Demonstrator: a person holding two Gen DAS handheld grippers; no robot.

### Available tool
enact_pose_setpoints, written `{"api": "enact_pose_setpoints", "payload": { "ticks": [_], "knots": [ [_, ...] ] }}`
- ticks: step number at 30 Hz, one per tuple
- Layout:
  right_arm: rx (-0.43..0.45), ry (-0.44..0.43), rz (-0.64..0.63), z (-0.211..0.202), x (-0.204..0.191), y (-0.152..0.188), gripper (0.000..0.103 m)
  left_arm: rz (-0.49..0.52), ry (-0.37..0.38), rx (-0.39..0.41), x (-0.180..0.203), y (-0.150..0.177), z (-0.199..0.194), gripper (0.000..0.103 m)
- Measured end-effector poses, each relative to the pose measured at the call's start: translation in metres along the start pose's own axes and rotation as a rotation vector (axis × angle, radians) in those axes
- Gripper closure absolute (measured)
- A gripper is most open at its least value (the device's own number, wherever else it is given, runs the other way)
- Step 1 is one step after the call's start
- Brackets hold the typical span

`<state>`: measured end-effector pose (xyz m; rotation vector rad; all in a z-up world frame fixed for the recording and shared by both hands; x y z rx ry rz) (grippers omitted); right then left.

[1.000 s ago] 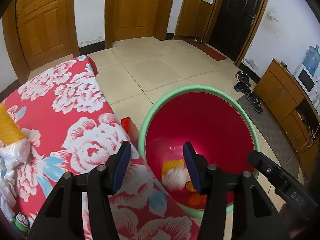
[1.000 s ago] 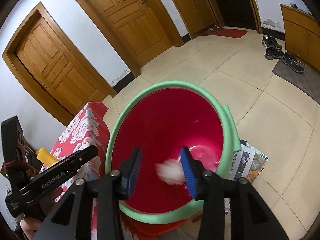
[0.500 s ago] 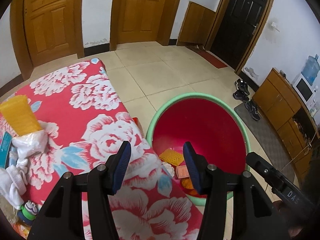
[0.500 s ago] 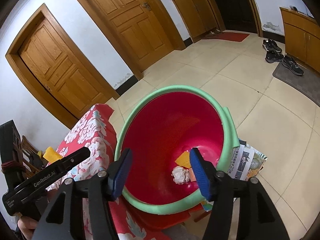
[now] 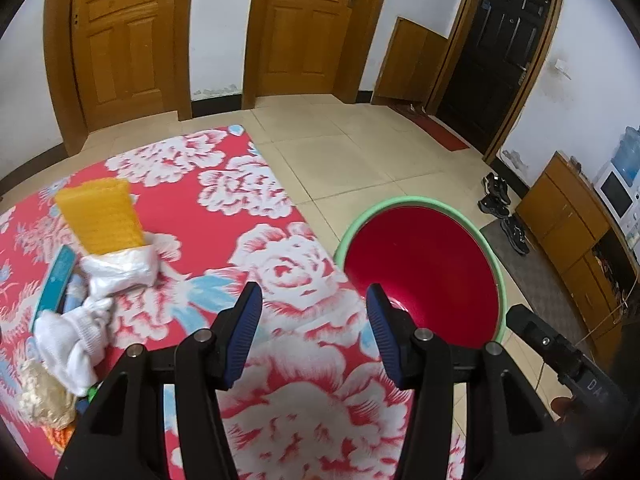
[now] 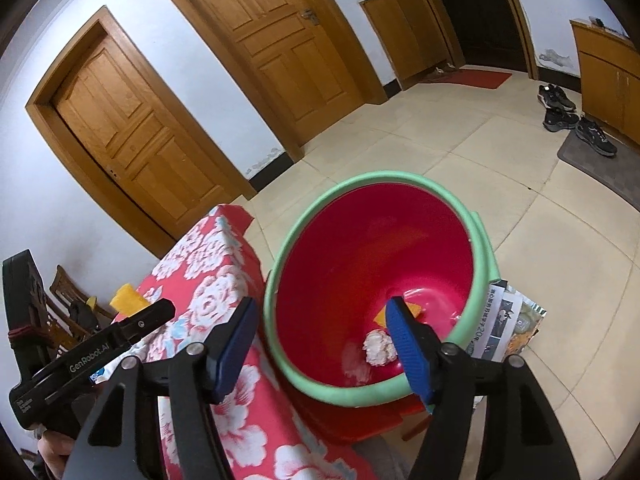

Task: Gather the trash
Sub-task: 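Move both tools back over the table toward the snack bag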

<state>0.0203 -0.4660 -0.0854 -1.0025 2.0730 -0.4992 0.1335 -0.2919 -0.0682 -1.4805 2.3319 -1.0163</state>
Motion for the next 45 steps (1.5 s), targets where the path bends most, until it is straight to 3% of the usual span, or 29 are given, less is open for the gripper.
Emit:
{"api": "enact_pose_setpoints", "payload": {
  "ticks": [13, 26, 36, 45],
  "knots": [
    [-0.005, -0.049, -0.041, -0.015, -0.037, 0.016, 0.031, -0.046, -0.045, 0.037, -0.039, 0.013, -0.043, 0.049],
    [-0.026, -0.079, -0.095, -0.021, -0.072, 0.035, 0.029, -0.150, -0.140, 0.064, -0.110, 0.036, -0.078, 0.049],
    [-0.062, -0.087, -0.132, -0.015, -0.092, 0.052, 0.028, -0.245, -0.219, 0.041, -0.169, 0.064, -0.092, 0.049],
    [-0.093, -0.090, -0.156, -0.009, -0.104, 0.063, 0.028, -0.291, -0.232, -0.007, -0.191, 0.093, -0.092, 0.049]
  ]
}}
Point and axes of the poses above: each gripper's, at about its wrist camera, not at the fingertips, and z roughly the way its jaws point, x to its right, y to its underside, the point moved 9 cm from there along z, roughly the way its jaws point
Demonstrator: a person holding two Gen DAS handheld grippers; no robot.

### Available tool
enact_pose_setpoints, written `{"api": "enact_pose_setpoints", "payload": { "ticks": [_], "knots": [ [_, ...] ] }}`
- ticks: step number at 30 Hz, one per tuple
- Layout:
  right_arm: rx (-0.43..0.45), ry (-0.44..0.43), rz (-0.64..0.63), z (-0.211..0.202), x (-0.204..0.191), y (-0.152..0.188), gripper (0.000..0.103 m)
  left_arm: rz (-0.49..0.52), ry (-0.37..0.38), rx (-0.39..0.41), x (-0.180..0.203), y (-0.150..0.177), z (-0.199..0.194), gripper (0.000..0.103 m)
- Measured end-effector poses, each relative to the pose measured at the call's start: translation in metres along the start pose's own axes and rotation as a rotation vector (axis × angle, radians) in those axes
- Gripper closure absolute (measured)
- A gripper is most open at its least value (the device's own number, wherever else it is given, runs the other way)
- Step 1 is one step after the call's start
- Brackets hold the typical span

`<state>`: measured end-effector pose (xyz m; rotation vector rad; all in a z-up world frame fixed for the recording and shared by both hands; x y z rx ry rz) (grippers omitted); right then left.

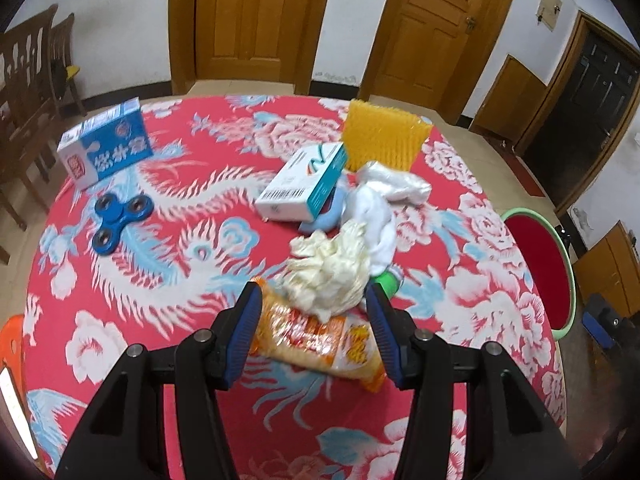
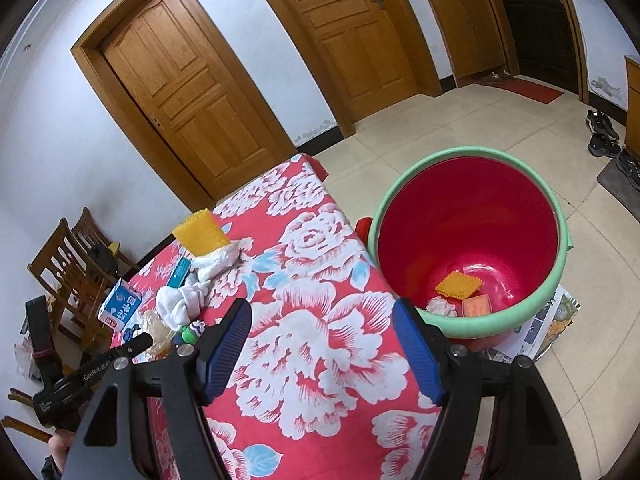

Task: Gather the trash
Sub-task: 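Move both tools back over the table toward the snack bag, then grasp the crumpled white plastic with the left tool while the right tool grasps the white glove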

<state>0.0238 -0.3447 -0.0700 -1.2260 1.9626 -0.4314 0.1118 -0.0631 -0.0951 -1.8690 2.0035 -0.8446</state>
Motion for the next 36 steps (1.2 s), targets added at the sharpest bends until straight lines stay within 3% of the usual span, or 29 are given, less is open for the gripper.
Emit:
{"api": "enact_pose_setpoints", "payload": {
  "ticks": [13, 20, 27, 36],
  "knots": [
    [-0.026, -0.007, -0.018, 0.004, -0.011, 0.007, 0.028, 0.030, 0.023, 0.003, 0.010, -0.010, 0.015, 0.049],
    [-0.045, -0.010, -0.023, 0.010, -0.015, 0.009, 0.028, 0.029, 0.073, -0.013, 0.013, -0.007, 0.019, 0.070],
    [-0.086, -0.044, -0.056, 0.023, -0.035, 0.014, 0.028, 0.013, 0.109, 0.040, 0.005, -0.019, -0.002, 0.075],
    [-0.150, -0.100, -0.133, 0.047, -0.085, 0.019, 0.028, -0.026, 0.046, 0.105, -0.029, -0.042, -0.014, 0.075]
  ]
}}
Point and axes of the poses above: each gripper's, at about its wrist camera, not at the fingertips, and z roughly the way its jaws point, x to its right, y to its underside, the point moved 9 cm from there along z, roughly the way its jaws point
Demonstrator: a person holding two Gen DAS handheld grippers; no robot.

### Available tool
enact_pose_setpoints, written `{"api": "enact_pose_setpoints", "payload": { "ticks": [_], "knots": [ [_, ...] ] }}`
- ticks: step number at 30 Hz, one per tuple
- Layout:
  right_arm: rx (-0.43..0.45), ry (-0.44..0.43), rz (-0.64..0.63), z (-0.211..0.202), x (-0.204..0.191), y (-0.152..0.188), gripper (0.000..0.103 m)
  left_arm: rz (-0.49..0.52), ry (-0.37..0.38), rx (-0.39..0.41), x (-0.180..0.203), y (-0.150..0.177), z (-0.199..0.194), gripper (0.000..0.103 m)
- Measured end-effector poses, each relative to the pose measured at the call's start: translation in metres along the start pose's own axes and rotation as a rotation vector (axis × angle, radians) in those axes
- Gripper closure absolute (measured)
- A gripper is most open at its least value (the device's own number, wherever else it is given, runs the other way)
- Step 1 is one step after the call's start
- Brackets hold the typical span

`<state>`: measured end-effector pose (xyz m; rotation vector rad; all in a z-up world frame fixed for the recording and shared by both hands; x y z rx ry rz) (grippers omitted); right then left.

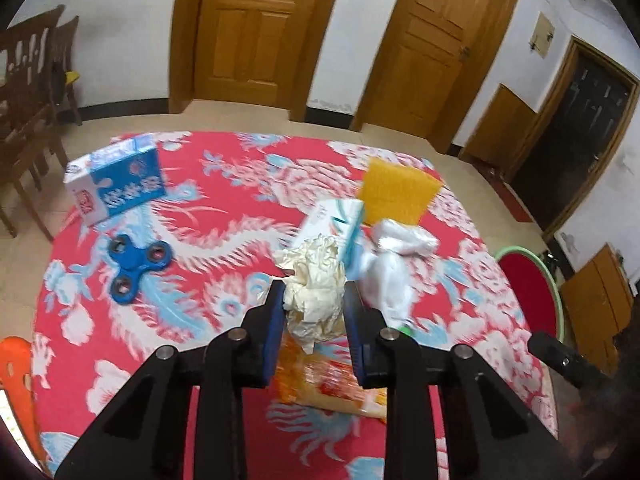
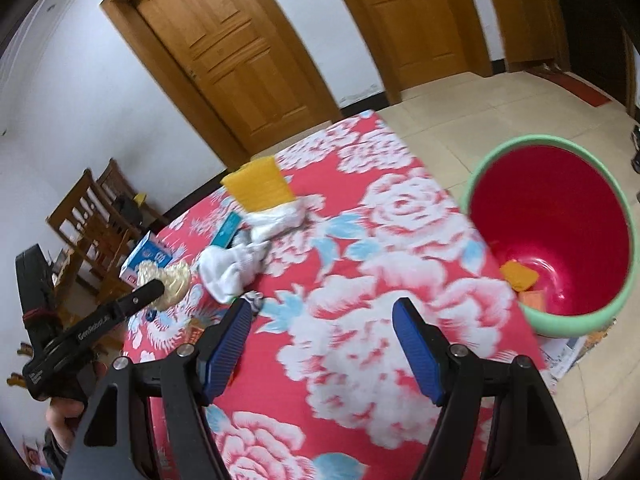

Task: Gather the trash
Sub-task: 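Grasp the crumpled white plastic with the left tool while the right tool grasps the white glove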

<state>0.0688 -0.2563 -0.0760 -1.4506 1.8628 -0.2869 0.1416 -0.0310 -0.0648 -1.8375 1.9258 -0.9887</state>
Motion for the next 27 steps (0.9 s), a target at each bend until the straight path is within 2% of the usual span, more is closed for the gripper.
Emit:
{"api": "enact_pose_setpoints", "payload": {
  "ticks": [2, 9, 12, 21, 22, 27],
  "knots": [
    [-0.017, -0.009, -0.025, 0.009, -0.013, -0.001, 0.028, -0.015, -0.021, 0.009, -0.010, -0.003, 0.002, 0.075],
    [-0.069, -0.026, -0.079, 0.043, -0.043, -0.005, 0.028, -0.106, -0.021, 0.004, -0.042, -0.004, 0.009, 0.075],
    [-0.116, -0.054, -0.084, 0.063, -0.056, -0.005, 0.028, -0.129, -0.029, 0.000, -0.052, -0.003, 0.011, 0.075],
    [-0.166, -0.054, -0.128, 0.111, -0.081, -0.006, 0.029, -0.140, -0.016, -0.013, -0.056, 0.000, 0.018, 0.075],
    [-0.170, -0.052, -0.130, 0.114, -0.081, -0.006, 0.030, -0.140, -0.014, -0.013, -0.056, 0.000, 0.018, 0.075],
    [-0.193, -0.076, -0.140, 0.125, -0.083, -0.004, 0.057, -0.134, -0.007, -0.020, -0.053, 0.002, 0.022, 0.075]
  ]
}}
Point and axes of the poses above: each gripper's, at about its wrist camera, not at the fingertips, and z roughly the way its jaws point, x to its right, y to its underside, the point moved 9 cm from there along z, roughly the way its jaws point
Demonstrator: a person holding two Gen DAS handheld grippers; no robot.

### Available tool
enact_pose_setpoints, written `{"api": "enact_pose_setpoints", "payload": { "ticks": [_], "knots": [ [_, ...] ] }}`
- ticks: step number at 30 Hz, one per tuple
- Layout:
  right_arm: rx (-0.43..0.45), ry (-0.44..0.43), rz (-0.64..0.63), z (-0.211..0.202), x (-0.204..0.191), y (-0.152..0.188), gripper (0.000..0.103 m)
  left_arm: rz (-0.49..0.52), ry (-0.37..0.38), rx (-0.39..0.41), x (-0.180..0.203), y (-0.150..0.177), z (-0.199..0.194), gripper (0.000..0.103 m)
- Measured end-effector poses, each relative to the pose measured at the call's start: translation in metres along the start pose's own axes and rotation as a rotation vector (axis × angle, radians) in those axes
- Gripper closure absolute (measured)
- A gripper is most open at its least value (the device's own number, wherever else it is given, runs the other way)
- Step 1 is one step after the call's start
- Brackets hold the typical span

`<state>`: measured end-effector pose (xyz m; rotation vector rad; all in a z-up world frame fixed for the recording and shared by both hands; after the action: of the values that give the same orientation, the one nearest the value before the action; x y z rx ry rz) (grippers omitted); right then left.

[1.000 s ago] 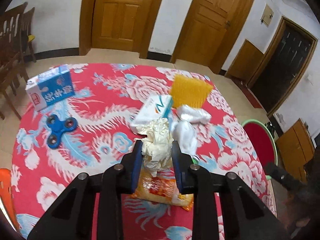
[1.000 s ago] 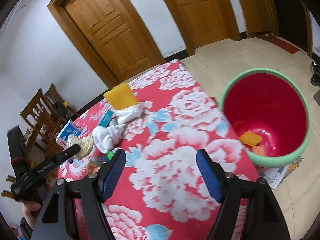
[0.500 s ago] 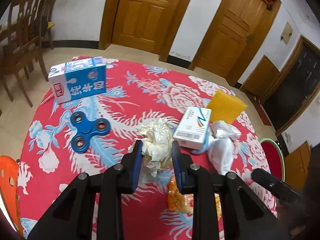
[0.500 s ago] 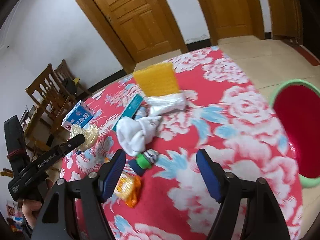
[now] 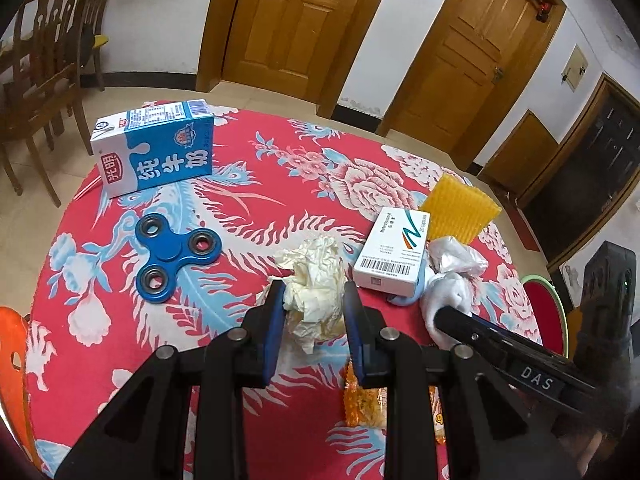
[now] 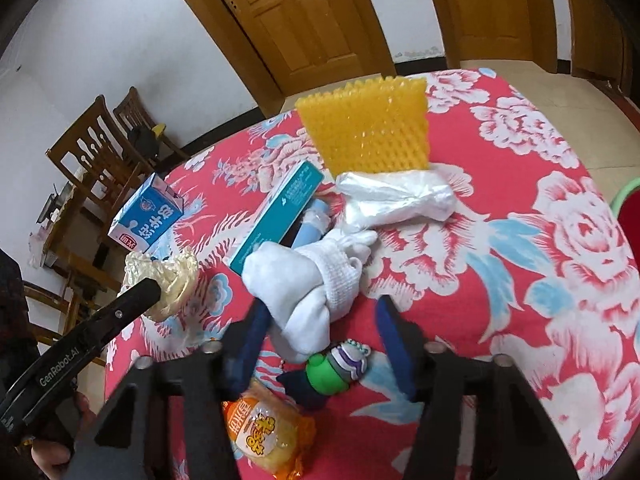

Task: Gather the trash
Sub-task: 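Grasp the crumpled white plastic with the left tool while the right tool grasps the white glove, then carry the crumpled plastic and white glove over the green-rimmed bucket with both tools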

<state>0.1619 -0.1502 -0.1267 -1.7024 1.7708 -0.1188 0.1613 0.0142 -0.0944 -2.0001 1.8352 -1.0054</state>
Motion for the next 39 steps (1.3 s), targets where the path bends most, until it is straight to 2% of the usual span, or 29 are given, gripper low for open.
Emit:
{"api": "enact_pose_setpoints", "payload": {
  "ticks": [5, 9, 16, 23, 29, 39],
  "knots": [
    [0.015, -0.019, -0.023, -0.004, -0.004, 0.001, 0.077, 0.007, 0.004, -0.004, 0.004, 0.002, 0.001, 0.075],
    [0.043, -0.025, -0.024, -0.016, -0.002, 0.002, 0.081, 0.021, 0.020, -0.001, 0.012, 0.002, -0.004, 0.075],
    [0.118, -0.039, 0.029, -0.050, 0.008, 0.003, 0.082, 0.054, 0.050, 0.009, 0.036, 0.005, -0.014, 0.075],
    [0.209, -0.015, 0.091, -0.095, 0.035, 0.004, 0.082, 0.106, 0.101, -0.001, 0.074, 0.010, -0.017, 0.075],
    [0.276, 0.012, 0.149, -0.131, 0.069, 0.007, 0.082, 0.157, 0.138, -0.007, 0.110, 0.014, -0.018, 0.075],
    [0.337, 0.084, 0.253, -0.170, 0.134, 0.018, 0.082, 0.249, 0.191, -0.014, 0.174, 0.023, -0.014, 0.075]
  ]
}}
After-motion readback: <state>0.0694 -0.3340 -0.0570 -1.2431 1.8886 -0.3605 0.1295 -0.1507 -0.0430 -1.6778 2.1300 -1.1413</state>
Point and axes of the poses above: each gripper's, at about its wrist camera, not at the fingertips, and z roughly the way its jaws point, x to its right, y to its underside, the point moved 9 cm from there along z, roughly the way its jaws point
